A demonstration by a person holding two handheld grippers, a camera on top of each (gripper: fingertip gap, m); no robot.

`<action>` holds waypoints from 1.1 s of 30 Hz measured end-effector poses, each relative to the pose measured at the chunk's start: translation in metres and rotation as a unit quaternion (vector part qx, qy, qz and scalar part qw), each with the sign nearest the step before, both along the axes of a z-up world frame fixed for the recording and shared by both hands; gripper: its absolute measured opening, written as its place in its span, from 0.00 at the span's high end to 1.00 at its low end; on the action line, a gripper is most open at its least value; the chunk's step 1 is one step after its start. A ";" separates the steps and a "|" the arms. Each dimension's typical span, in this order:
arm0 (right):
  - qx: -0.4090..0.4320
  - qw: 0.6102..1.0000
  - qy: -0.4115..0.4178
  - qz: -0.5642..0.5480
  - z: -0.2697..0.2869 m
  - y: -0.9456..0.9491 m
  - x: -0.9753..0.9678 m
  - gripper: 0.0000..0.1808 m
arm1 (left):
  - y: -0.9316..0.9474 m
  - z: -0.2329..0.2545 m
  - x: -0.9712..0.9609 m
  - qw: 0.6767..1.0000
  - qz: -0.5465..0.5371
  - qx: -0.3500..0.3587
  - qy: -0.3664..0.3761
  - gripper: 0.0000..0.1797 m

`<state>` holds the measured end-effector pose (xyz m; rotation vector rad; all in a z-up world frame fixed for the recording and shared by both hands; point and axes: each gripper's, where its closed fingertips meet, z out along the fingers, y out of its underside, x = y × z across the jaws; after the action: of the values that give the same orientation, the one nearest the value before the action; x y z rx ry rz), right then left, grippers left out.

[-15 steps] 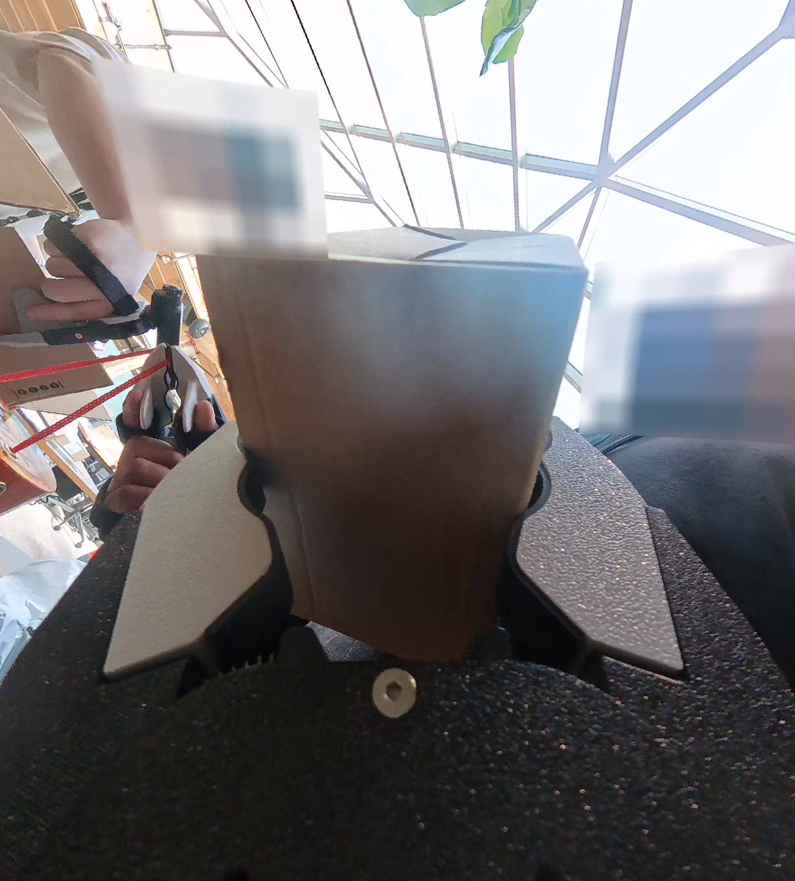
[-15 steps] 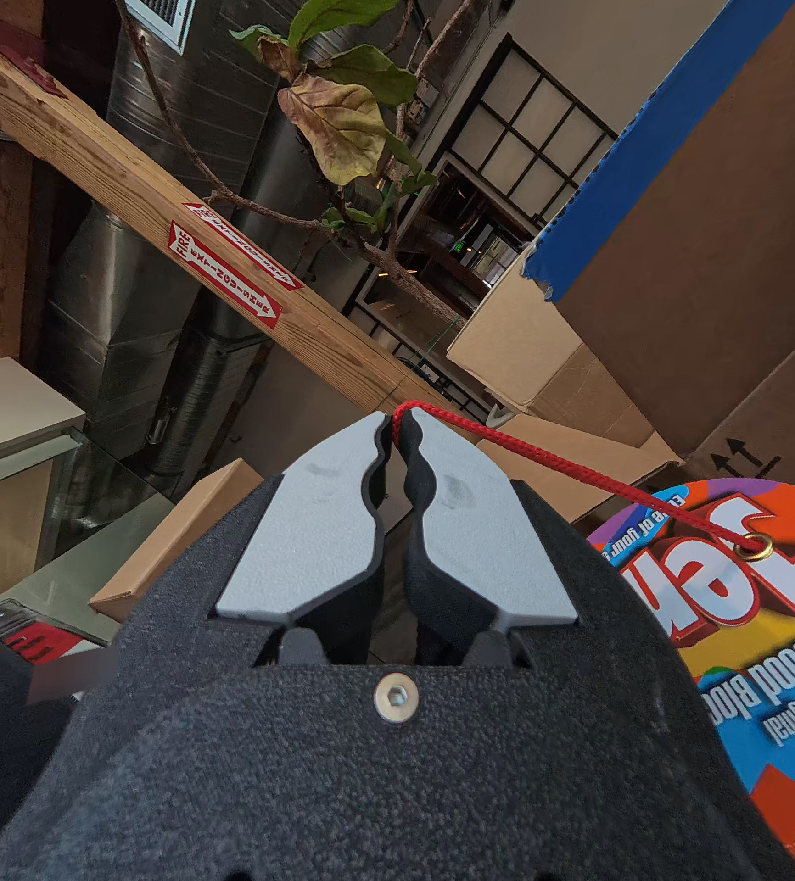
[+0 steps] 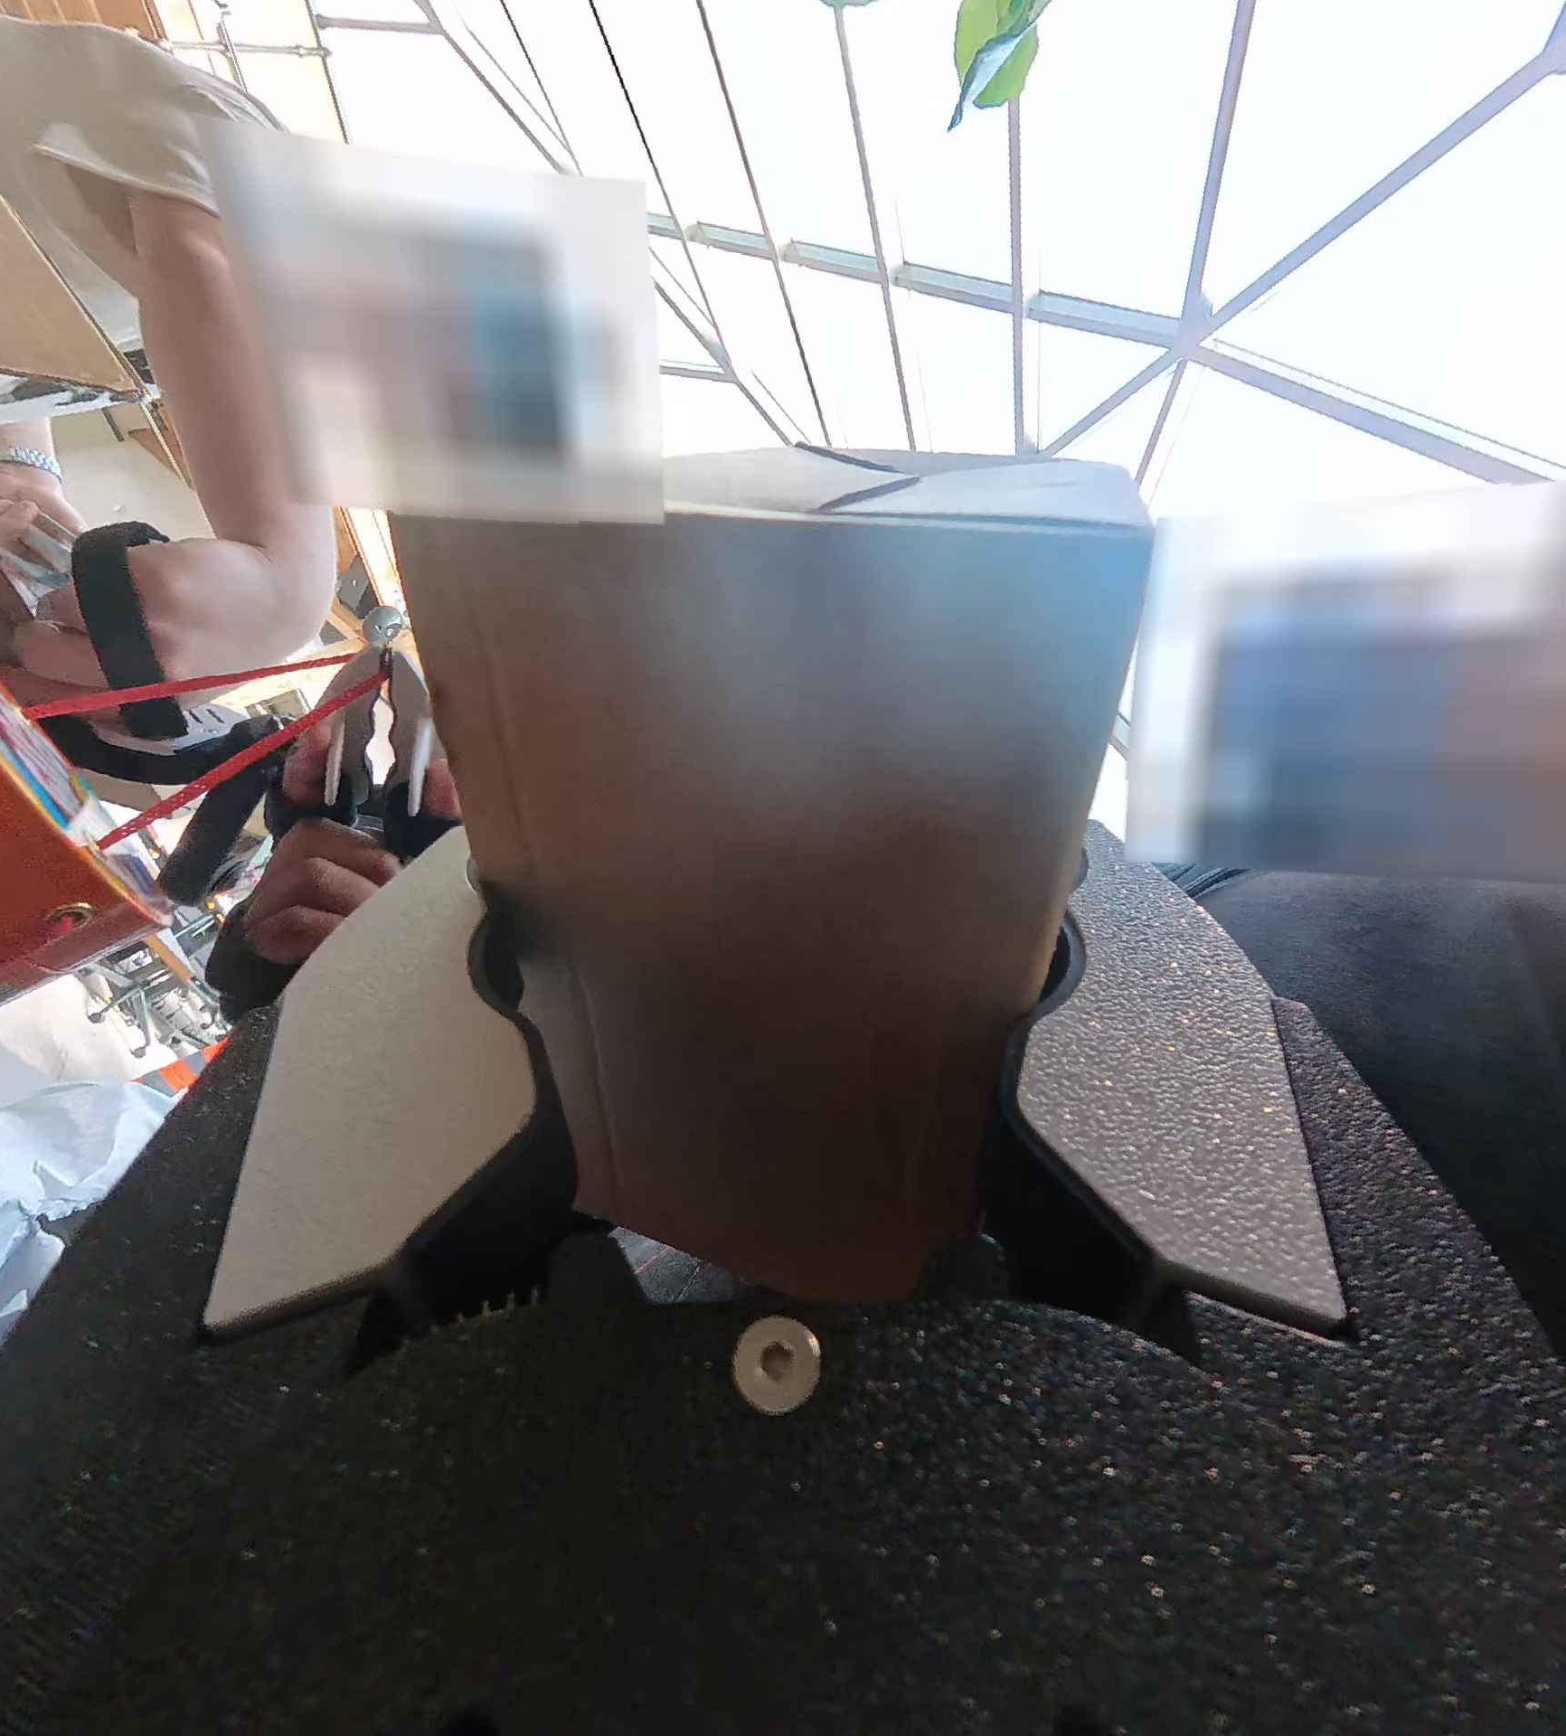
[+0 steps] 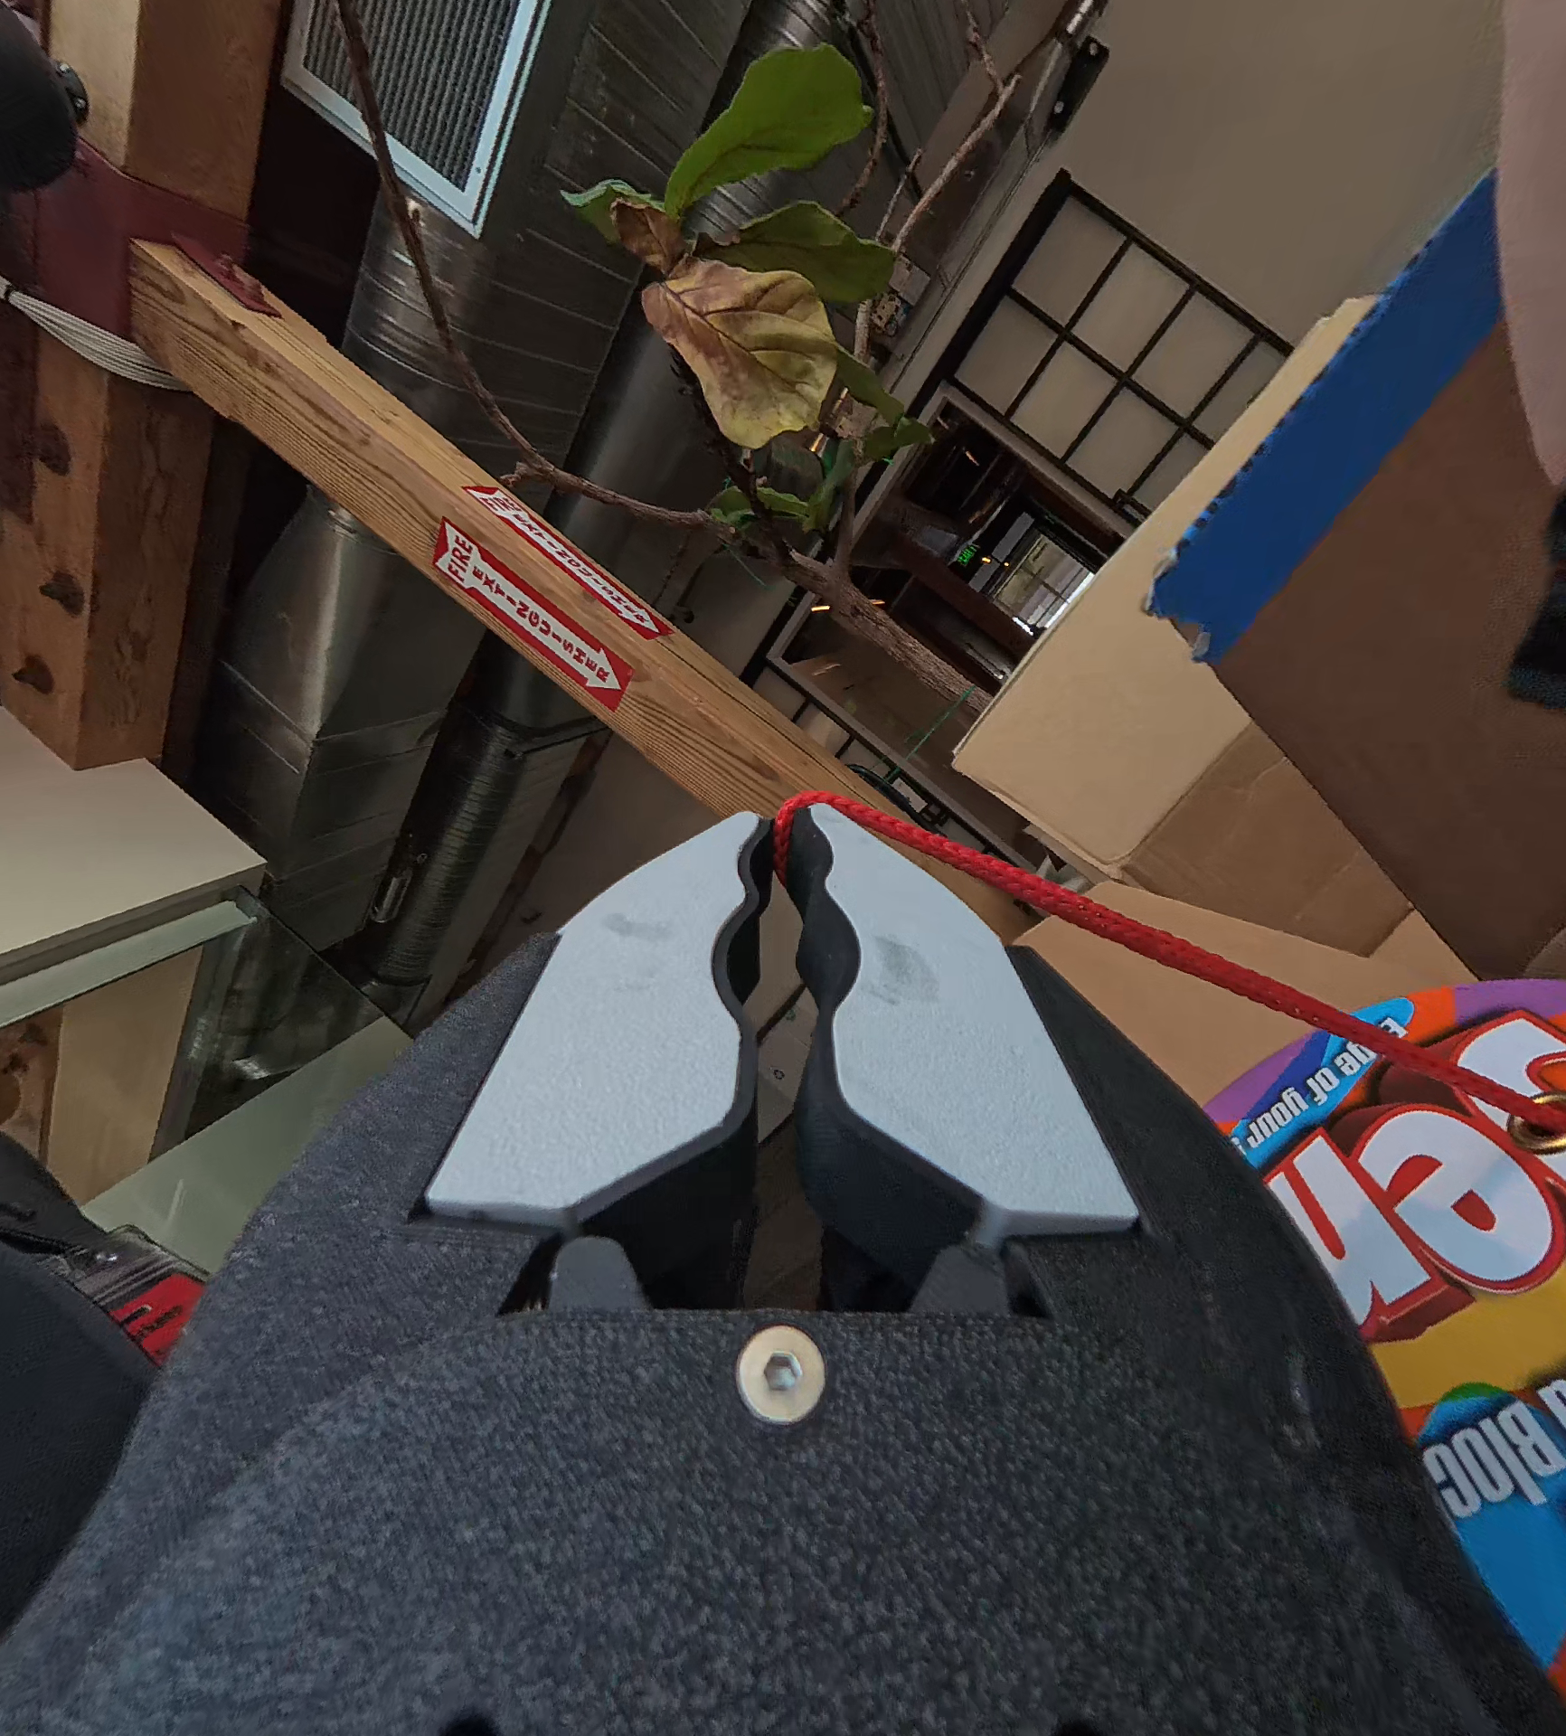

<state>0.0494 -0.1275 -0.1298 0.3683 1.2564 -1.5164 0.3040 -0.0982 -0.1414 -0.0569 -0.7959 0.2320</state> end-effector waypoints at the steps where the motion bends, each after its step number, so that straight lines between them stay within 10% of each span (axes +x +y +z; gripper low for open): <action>1: -0.008 1.000 -0.003 -0.001 0.006 0.001 0.000 0.99 | 0.001 0.000 0.000 1.000 -0.001 0.001 -0.001 0.39; 33: -0.039 0.990 0.100 -0.092 0.103 0.070 0.007 0.99 | -0.011 0.043 -0.026 0.993 -0.105 -0.017 0.048 0.39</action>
<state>0.0563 -0.0579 -0.0266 0.2935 1.3433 -1.7900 0.2777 -0.1089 -0.0986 -0.1586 -0.6851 0.0490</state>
